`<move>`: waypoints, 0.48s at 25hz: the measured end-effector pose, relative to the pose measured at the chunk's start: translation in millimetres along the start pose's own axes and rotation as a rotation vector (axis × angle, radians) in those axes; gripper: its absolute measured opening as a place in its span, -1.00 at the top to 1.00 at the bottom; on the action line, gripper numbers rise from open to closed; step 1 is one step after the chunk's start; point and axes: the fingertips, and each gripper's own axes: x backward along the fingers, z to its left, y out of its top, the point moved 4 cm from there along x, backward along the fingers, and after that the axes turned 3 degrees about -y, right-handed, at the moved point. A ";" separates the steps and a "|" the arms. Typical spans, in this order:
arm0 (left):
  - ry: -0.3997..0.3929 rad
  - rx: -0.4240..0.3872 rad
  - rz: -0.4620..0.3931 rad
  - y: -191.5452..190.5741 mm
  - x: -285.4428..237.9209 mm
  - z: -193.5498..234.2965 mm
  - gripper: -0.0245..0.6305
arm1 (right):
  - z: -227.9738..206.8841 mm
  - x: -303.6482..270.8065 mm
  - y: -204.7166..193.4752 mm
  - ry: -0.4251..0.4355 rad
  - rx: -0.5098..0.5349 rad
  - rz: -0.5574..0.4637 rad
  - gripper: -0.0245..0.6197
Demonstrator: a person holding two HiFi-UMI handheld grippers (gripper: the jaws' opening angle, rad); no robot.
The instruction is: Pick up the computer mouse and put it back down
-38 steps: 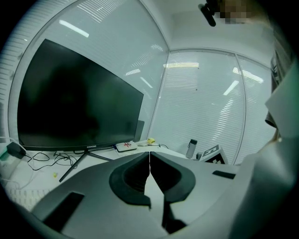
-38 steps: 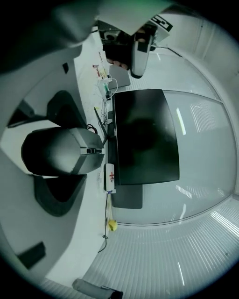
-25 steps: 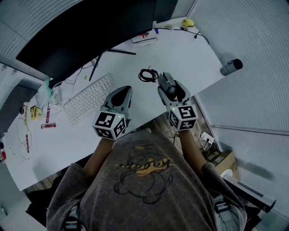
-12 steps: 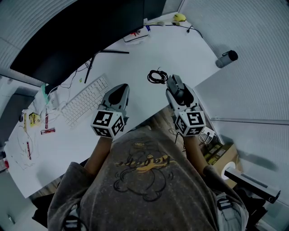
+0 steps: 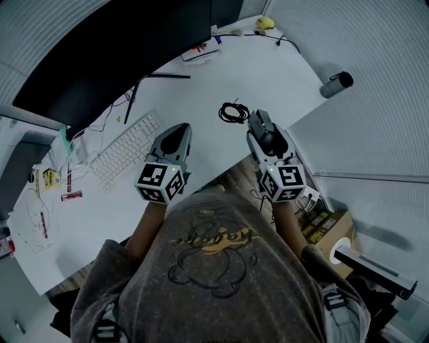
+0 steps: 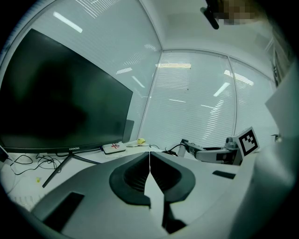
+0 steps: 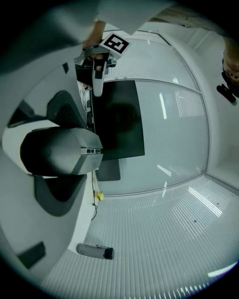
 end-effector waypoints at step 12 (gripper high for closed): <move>0.004 0.002 0.012 -0.3 -4.2 3.0 0.86 | -7.3 -28.5 -26.2 -0.006 -0.006 0.059 0.00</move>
